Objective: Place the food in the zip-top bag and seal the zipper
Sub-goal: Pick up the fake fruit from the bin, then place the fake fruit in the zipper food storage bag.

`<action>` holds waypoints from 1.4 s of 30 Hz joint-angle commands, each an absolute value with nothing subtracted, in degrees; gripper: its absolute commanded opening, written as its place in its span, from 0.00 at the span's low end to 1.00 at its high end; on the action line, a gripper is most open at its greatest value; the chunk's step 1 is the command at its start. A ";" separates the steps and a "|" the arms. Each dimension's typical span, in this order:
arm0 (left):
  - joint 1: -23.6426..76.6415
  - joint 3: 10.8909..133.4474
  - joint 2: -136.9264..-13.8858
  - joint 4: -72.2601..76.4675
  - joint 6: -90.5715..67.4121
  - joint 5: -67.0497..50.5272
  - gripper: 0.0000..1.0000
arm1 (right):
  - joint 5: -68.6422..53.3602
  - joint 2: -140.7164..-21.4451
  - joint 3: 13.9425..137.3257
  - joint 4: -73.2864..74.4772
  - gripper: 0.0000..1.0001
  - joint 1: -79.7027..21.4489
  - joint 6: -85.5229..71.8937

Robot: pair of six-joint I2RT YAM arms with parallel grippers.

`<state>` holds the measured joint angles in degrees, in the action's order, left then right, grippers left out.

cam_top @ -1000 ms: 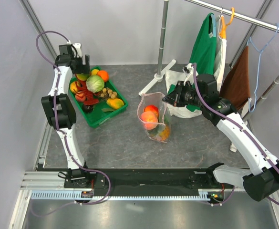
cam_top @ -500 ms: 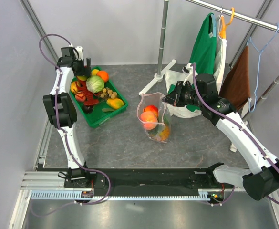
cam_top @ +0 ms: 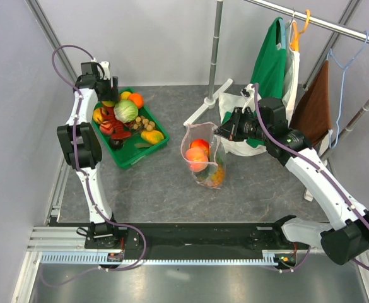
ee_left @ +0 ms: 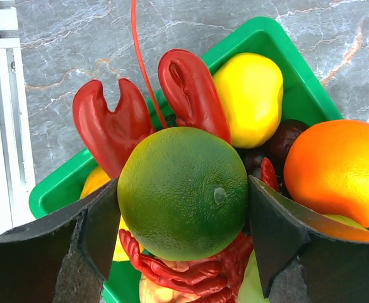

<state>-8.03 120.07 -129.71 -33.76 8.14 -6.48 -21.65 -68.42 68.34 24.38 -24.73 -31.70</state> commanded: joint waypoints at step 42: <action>39.10 90.79 -82.43 -38.58 7.82 -28.76 0.61 | -23.29 -66.01 68.64 22.24 0.00 -24.52 -31.38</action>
<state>36.49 90.98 -80.88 -38.52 7.18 -33.98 -22.46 -67.57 68.29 24.03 -24.73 -31.70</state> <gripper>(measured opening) 0.797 0.007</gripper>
